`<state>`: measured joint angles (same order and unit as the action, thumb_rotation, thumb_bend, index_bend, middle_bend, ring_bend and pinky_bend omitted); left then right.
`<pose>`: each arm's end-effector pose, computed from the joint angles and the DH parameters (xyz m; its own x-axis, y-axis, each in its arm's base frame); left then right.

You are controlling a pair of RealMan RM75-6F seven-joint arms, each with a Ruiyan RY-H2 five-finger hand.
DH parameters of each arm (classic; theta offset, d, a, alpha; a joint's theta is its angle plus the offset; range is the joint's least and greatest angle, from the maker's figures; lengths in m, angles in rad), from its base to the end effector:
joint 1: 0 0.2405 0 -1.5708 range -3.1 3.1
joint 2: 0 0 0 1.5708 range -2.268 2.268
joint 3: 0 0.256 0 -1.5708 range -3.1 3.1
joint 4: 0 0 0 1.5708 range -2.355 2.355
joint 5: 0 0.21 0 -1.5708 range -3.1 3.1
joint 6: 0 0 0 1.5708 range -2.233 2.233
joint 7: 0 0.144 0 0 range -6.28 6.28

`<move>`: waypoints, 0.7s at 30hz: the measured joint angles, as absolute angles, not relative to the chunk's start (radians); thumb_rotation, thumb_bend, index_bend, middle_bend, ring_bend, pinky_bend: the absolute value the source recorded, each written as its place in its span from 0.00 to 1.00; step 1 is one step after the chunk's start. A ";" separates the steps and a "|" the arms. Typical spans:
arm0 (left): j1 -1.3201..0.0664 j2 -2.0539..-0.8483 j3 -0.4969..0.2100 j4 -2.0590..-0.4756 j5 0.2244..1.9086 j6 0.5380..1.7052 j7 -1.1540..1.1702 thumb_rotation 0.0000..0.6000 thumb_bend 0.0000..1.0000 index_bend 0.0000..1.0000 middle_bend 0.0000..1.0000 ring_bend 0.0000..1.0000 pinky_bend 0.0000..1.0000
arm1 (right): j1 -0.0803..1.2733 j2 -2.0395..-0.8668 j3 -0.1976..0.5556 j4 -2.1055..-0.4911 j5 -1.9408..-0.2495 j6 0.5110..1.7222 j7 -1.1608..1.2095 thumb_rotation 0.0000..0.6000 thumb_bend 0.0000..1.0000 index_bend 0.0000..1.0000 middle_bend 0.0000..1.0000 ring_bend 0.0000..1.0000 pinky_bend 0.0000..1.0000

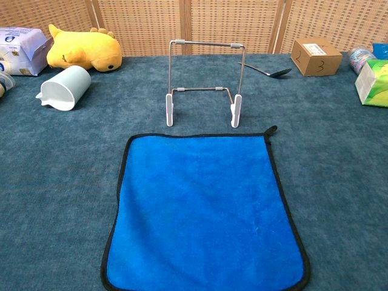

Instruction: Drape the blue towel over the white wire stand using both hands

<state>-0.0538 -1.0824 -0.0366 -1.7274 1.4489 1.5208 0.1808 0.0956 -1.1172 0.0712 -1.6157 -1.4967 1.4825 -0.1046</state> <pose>-0.3023 0.1671 0.1657 0.4852 0.0080 0.8744 0.8723 0.0647 -0.4846 -0.3070 -0.1887 0.1622 0.4853 0.0222 0.8741 -0.8740 -0.0150 0.4856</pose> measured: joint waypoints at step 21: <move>-0.097 -1.064 -0.033 -1.712 1.561 1.500 0.078 1.00 0.29 0.31 0.25 0.21 0.17 | 0.144 -1.108 0.052 -1.575 -1.627 1.463 -0.030 1.00 0.29 0.21 0.26 0.24 0.40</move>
<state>-0.0966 -1.0639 -0.0327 -1.7119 1.5610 1.5001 0.0778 0.1439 -1.1080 0.0525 -1.5753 -1.6266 1.4628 -0.0303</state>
